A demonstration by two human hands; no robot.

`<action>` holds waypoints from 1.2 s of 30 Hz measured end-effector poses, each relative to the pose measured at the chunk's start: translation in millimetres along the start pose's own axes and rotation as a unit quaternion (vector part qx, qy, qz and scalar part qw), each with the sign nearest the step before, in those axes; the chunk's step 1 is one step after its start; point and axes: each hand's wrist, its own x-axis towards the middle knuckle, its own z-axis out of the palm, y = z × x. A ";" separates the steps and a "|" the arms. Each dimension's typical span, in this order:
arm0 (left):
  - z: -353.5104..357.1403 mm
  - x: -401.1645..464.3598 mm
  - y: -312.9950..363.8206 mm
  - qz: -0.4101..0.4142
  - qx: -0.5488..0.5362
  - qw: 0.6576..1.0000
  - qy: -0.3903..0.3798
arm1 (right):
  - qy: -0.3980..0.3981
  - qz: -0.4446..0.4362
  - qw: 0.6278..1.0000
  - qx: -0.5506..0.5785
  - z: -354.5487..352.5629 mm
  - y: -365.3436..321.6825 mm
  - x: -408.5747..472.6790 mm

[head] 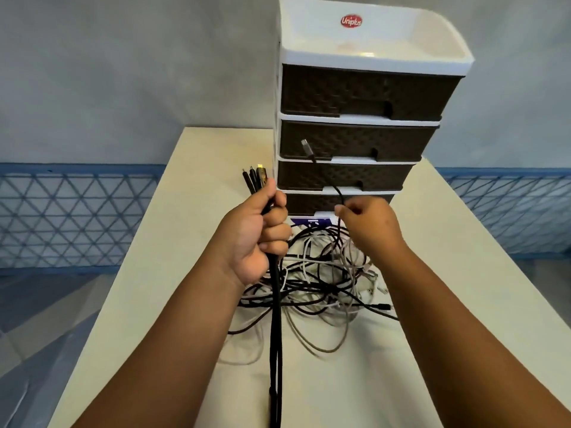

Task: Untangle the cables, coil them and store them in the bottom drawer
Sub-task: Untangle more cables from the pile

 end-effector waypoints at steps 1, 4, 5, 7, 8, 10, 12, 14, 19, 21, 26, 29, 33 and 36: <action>1.6 -0.2 0.7 0.004 0.000 1.000 0.004 | -0.006 -0.004 0.999 0.037 -10.5 -6.2 0.5; 8.1 -1.6 1.2 0.015 0.007 1.000 0.025 | -0.032 -0.031 0.988 0.146 -47.5 -31.4 -0.1; 11.3 -1.9 1.0 0.017 0.013 0.999 0.033 | -0.046 -0.043 0.983 0.173 -59.6 -40.1 -0.2; 19.3 -2.0 1.3 0.022 0.022 0.998 0.046 | -0.063 -0.082 0.970 0.222 -82.6 -57.4 -1.2; 22.5 -2.0 1.4 0.023 0.022 0.998 0.051 | -0.059 -0.104 0.961 0.248 -92.3 -65.3 -2.5; 31.2 -2.2 3.5 0.031 0.017 0.998 0.053 | -0.026 -0.159 0.936 0.314 -111.7 -80.1 -5.4; 38.1 -2.7 4.8 0.042 0.010 0.997 0.056 | 0.010 -0.206 0.907 0.368 -127.5 -89.9 -10.7; 44.5 -4.0 4.7 0.062 0.005 0.996 0.061 | 0.016 -0.235 0.900 0.366 -136.5 -92.4 -20.7; 55.0 -7.4 -0.7 0.132 -0.011 0.989 0.061 | -0.114 -0.203 0.913 0.336 -100.6 -68.0 -55.8; 57.7 -10.3 -4.5 0.157 -0.014 0.986 0.054 | -0.163 -0.165 0.914 0.332 -78.0 -53.2 -65.8; 62.4 -15.0 -11.0 0.187 0.020 0.979 0.073 | -0.195 -0.141 0.925 0.294 -46.0 -31.5 -77.3; 64.3 -14.8 -13.6 0.197 0.055 0.973 0.110 | -0.209 -0.125 0.925 0.293 -39.5 -28.2 -81.3; 65.7 -15.4 -19.6 0.200 0.092 0.968 0.120 | -0.198 -0.136 0.925 0.293 -36.1 -27.8 -80.4; 65.5 -15.6 -22.1 0.203 0.128 0.961 0.138 | -0.186 -0.145 0.926 0.295 -33.5 -29.2 -81.8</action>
